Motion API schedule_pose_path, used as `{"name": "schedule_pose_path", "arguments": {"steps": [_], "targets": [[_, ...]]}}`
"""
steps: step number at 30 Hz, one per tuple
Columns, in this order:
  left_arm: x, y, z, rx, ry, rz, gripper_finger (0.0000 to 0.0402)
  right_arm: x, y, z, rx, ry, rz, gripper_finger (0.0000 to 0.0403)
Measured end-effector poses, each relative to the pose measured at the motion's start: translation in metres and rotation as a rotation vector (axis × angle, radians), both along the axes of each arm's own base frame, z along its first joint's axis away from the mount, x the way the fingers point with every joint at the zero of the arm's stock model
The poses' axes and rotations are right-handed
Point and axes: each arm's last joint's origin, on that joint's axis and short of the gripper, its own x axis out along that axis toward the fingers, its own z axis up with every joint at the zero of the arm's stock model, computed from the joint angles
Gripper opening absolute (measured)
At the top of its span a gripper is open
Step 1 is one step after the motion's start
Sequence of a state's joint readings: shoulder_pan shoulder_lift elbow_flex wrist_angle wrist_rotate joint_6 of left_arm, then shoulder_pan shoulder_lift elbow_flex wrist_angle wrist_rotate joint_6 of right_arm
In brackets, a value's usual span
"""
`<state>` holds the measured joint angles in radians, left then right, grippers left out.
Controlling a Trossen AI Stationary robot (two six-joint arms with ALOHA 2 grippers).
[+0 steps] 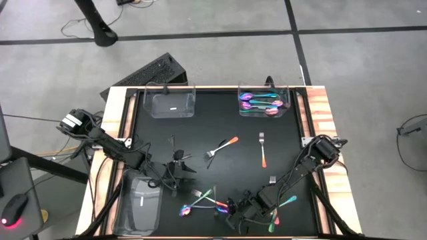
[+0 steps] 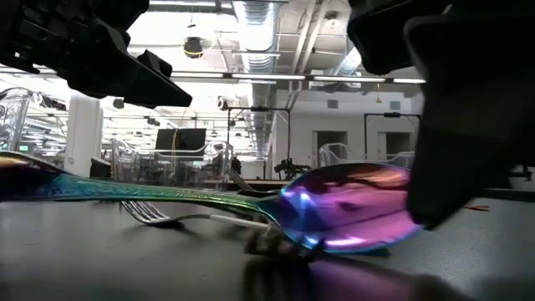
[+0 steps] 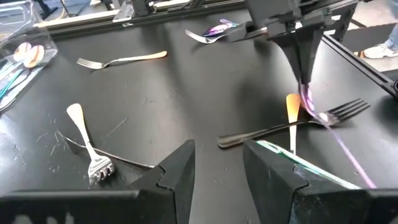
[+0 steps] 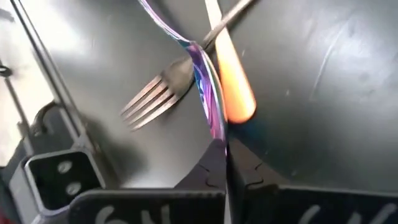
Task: Sort silverware by color (type)
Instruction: Put the blue spoon into top right transparent bin
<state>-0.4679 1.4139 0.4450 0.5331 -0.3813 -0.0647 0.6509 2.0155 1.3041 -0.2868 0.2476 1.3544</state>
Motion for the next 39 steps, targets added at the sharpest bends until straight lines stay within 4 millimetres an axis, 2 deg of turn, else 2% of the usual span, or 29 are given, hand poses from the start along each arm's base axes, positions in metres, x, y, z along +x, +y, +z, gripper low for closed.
{"name": "schedule_pose_path", "arguments": {"steps": [3, 7, 15, 19, 22, 25, 27, 32, 34, 39], "targets": [[0.000, 0.000, 0.000, 0.001, 0.001, 0.000, 0.0124, 0.000, -0.006, 0.004, -0.061, -0.016, -0.023, 0.0007], [0.000, 0.001, 0.000, 0.007, -0.002, 0.019, 0.0124, -0.014, -0.021, 0.024, -0.186, 0.022, -0.080, 0.0006], [0.000, 0.002, 0.000, 0.024, -0.006, 0.074, 0.0124, -0.069, -0.066, 0.079, -0.427, 0.276, -0.123, 0.0006], [-0.001, 0.003, -0.002, 0.036, 0.012, 0.078, 0.0124, -0.099, -0.096, 0.106, -0.547, 0.408, -0.214, 0.0006], [-0.001, 0.004, -0.003, 0.053, 0.010, 0.109, 0.0124, -0.114, -0.122, 0.124, -0.663, 0.477, -0.283, 0.0006], [-0.001, 0.005, -0.002, 0.084, 0.003, 0.141, 0.0124, -0.115, -0.153, 0.131, -0.719, 0.443, -0.219, 0.0006], [0.000, 0.008, -0.002, 0.107, 0.005, 0.149, 0.0124, -0.118, -0.182, 0.136, -0.764, 0.463, -0.247, 0.0006], [0.003, 0.019, -0.004, 0.123, 0.032, 0.188, 0.0124, -0.135, -0.257, 0.138, -0.815, 0.623, -0.390, 0.0006], [0.005, 0.026, -0.006, 0.143, 0.054, 0.206, 0.0124, -0.148, -0.282, 0.142, -0.807, 0.676, -0.422, 0.0006], [0.010, 0.050, -0.008, 0.176, 0.084, 0.289, 0.0124, -0.161, -0.335, 0.141, -0.791, 0.694, -0.383, 0.0006]]}}
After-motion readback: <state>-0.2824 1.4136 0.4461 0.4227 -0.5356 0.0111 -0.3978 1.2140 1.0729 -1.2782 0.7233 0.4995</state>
